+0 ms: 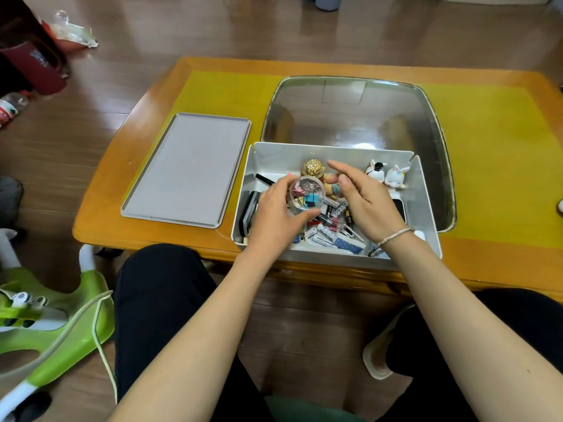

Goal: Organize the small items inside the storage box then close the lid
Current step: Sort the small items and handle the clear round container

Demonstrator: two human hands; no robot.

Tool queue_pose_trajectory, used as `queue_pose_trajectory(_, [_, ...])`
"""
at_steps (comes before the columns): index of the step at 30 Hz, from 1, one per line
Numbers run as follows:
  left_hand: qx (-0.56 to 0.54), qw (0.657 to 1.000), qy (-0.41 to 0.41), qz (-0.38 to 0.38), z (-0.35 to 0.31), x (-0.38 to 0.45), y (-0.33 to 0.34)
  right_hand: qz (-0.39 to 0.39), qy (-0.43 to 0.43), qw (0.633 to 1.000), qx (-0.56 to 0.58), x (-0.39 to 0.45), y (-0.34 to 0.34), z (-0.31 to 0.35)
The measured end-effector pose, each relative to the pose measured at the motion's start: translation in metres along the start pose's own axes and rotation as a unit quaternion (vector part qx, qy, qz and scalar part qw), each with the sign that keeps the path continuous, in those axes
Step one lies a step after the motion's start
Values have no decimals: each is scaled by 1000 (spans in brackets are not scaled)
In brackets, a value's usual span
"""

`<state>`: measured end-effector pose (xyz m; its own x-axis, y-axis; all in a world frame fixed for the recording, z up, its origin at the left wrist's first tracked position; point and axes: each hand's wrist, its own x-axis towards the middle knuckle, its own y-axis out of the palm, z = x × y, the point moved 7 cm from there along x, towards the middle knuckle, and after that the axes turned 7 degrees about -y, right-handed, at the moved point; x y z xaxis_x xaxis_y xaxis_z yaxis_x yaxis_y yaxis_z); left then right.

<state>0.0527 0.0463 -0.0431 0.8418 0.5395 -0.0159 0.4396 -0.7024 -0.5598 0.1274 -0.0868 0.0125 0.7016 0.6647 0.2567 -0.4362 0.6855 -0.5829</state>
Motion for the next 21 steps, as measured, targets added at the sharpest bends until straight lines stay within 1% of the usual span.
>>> queue_pose_trajectory(3, [15, 1000, 14, 1, -2, 1, 1, 14, -21, 1000, -16, 1, 3, 3])
queue_pose_trajectory(7, [10, 1000, 19, 9, -2, -1, 1, 27, -25, 999, -40, 5, 6, 4])
queue_pose_trajectory(10, [-3, 999, 22, 23, -4, -2, 1, 22, -31, 999, -16, 7, 7, 6])
queue_pose_trajectory(14, [-10, 999, 20, 33, -6, -3, 1, -8, -36, 999, 6, 8, 5, 6])
queue_pose_trajectory(18, [-21, 999, 25, 40, -6, -4, 1, 14, -34, 999, 3, 7, 7, 2])
queue_pose_trajectory(21, [-23, 999, 21, 44, -7, -4, 2, 9, -29, 1000, 7, 6, 4, -2])
